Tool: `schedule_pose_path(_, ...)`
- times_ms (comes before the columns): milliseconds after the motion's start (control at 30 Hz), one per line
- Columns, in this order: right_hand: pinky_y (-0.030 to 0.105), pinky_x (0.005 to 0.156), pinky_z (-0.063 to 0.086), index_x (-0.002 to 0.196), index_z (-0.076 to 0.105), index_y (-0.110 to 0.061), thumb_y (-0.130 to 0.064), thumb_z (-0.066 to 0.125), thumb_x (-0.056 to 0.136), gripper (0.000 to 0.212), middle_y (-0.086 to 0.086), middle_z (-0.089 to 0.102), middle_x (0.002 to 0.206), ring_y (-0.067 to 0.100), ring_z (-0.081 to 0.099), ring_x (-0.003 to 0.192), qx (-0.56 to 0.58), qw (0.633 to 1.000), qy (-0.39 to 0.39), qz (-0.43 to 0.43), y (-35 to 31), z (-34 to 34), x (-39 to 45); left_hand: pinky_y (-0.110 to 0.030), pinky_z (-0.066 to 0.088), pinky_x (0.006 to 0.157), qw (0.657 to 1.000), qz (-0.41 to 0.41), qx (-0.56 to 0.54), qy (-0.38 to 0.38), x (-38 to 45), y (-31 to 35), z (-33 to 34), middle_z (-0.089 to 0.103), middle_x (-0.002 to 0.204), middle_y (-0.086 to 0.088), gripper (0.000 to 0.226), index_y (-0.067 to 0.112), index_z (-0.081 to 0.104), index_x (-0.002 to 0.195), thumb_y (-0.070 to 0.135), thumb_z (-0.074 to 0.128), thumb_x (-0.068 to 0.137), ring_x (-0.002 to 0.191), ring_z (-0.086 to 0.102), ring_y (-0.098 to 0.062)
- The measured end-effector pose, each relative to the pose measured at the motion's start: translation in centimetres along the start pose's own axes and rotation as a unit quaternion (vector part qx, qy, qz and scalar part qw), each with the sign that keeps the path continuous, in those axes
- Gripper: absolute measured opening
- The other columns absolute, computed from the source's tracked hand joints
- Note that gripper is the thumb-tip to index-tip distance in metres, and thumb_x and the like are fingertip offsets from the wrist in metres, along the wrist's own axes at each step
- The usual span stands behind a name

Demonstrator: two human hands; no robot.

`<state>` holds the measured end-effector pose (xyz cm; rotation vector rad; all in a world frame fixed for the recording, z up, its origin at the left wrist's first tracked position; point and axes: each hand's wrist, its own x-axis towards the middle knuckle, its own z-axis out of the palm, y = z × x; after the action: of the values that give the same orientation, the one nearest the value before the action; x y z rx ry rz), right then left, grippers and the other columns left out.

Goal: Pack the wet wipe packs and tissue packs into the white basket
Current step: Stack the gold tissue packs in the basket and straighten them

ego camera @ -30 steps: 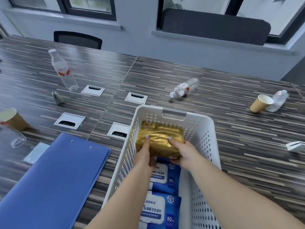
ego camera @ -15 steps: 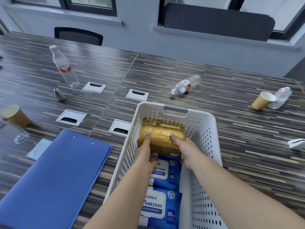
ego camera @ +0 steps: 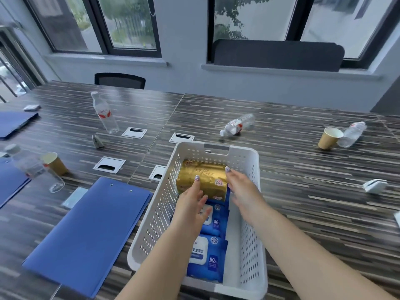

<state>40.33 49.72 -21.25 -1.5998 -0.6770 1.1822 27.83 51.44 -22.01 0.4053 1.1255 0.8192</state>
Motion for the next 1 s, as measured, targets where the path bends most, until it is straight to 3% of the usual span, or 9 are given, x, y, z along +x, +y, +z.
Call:
schedule_pose_path(100, 0.038, 0.099, 0.044, 0.102, 0.058, -0.031, -0.031, 0.051, 0.096, 0.009, -0.005, 0.062, 0.115, 0.015, 0.055, 0.114, 0.036, 0.999, -0.021, -0.018, -0.9, -1.9, -2.8, -0.037, 0.05, 0.087, 0.998, 0.047, 0.03, -0.015, -2.5, -0.8, 1.0, 0.059, 0.123, -0.006, 0.048, 0.012, 0.053, 0.127, 0.037, 0.064, 0.087, 0.111, 0.059, -0.018)
schedule_pose_path(167, 0.043, 0.1, 0.045, 0.089, 0.06, -0.029, -0.033, 0.052, 0.095, 0.011, -0.002, 0.065, 0.104, 0.018, 0.059, 0.11, 0.064, 0.997, -0.016, -0.028, -1.3, -3.3, -4.4, -0.037, 0.05, 0.088, 0.996, 0.075, 0.05, -0.024, -4.1, -1.2, 1.9, 0.061, 0.117, -0.005, 0.037, 0.013, 0.056, 0.121, 0.031, 0.063, 0.089, 0.111, 0.059, -0.018)
schedule_pose_path(300, 0.038, 0.09, 0.046, 0.101, 0.061, -0.022, -0.034, 0.049, 0.096, 0.018, -0.001, 0.063, 0.094, 0.017, 0.061, 0.097, 0.14, 0.99, -0.015, -0.023, -1.0, -7.0, -6.9, -0.033, 0.049, 0.086, 0.987, 0.128, 0.085, -0.051, -7.5, -2.6, 4.5, 0.065, 0.106, 0.0, 0.013, 0.018, 0.059, 0.103, 0.024, 0.06, 0.092, 0.104, 0.06, -0.012)
schedule_pose_path(433, 0.035, 0.087, 0.043, 0.11, 0.06, -0.016, -0.037, 0.048, 0.095, 0.029, -0.001, 0.061, 0.093, 0.016, 0.058, 0.097, 0.154, 0.987, -0.04, 0.003, 0.4, -11.3, -8.8, -0.035, 0.049, 0.095, 0.971, 0.159, 0.153, -0.09, -9.8, -5.8, 7.6, 0.065, 0.115, 0.002, 0.024, 0.021, 0.058, 0.112, 0.028, 0.062, 0.09, 0.106, 0.06, -0.008)
schedule_pose_path(633, 0.039, 0.091, 0.046, 0.105, 0.062, -0.022, -0.038, 0.052, 0.092, 0.023, 0.006, 0.061, 0.11, 0.018, 0.06, 0.104, 0.178, 0.982, -0.013, 0.06, 5.0, -22.6, -12.1, -0.034, 0.047, 0.09, 0.971, 0.081, 0.196, -0.108, -10.5, -16.1, 14.3, 0.06, 0.122, 0.001, 0.034, 0.021, 0.056, 0.121, 0.031, 0.063, 0.089, 0.115, 0.055, -0.01)
schedule_pose_path(800, 0.044, 0.1, 0.044, 0.123, 0.057, -0.017, -0.036, 0.053, 0.093, 0.036, 0.005, 0.061, 0.111, 0.017, 0.061, 0.102, 0.195, 0.975, 0.039, 0.101, 9.1, -32.1, -14.0, -0.036, 0.047, 0.093, 0.97, -0.012, 0.22, -0.108, -11.1, -25.3, 19.4, 0.061, 0.115, 0.001, 0.031, 0.02, 0.056, 0.118, 0.03, 0.063, 0.09, 0.114, 0.055, -0.013)
schedule_pose_path(1000, 0.046, 0.103, 0.044, 0.127, 0.055, -0.017, -0.035, 0.053, 0.094, 0.038, 0.007, 0.062, 0.119, 0.019, 0.061, 0.111, 0.206, 0.966, 0.086, 0.129, 13.0, -40.9, -16.2, -0.037, 0.049, 0.09, 0.959, -0.051, 0.26, -0.104, -11.4, -31.8, 23.7, 0.061, 0.111, 0.007, 0.03, 0.019, 0.057, 0.117, 0.031, 0.063, 0.089, 0.111, 0.057, -0.012)
